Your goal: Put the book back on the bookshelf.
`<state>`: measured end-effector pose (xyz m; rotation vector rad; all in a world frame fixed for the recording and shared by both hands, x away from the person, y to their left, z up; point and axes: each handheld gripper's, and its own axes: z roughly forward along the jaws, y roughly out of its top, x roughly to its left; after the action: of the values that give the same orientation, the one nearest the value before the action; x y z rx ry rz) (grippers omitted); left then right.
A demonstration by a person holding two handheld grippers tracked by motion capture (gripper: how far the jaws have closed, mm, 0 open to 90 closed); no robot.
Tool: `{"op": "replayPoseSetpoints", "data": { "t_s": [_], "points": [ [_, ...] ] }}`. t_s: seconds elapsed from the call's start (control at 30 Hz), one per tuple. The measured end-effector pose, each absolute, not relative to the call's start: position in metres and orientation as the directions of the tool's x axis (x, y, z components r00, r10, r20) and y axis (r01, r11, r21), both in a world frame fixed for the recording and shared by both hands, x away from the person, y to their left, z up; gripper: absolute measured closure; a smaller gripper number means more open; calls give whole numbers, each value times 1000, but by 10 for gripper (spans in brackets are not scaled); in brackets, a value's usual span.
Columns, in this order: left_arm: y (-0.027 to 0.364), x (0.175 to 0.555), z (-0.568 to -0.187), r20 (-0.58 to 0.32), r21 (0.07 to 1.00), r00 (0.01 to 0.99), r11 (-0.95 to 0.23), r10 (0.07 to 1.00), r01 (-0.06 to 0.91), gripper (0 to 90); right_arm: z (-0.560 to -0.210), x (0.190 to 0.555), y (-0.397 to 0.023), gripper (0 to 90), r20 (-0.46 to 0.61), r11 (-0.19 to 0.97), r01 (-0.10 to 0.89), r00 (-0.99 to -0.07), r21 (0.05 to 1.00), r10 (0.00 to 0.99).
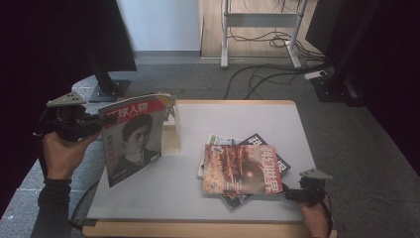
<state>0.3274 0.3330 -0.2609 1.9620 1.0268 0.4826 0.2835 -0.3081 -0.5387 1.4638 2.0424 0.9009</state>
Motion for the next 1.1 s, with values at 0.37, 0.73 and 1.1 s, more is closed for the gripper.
{"op": "replayPoseSetpoints", "data": {
  "t_s": [0.37,0.73,1.1],
  "points": [
    [370,322,-259,-57,830,498,-237,865,505,868,-539,283,-308,28,4,215,643,-321,735,947],
    [383,335,-259,-56,835,413,-184,909,518,868,-539,283,-308,28,4,214,642,-321,736,947],
    [378,363,-271,-43,852,365,-157,930,500,868,-538,283,-308,28,5,215,644,-321,734,947]
  ]
}}
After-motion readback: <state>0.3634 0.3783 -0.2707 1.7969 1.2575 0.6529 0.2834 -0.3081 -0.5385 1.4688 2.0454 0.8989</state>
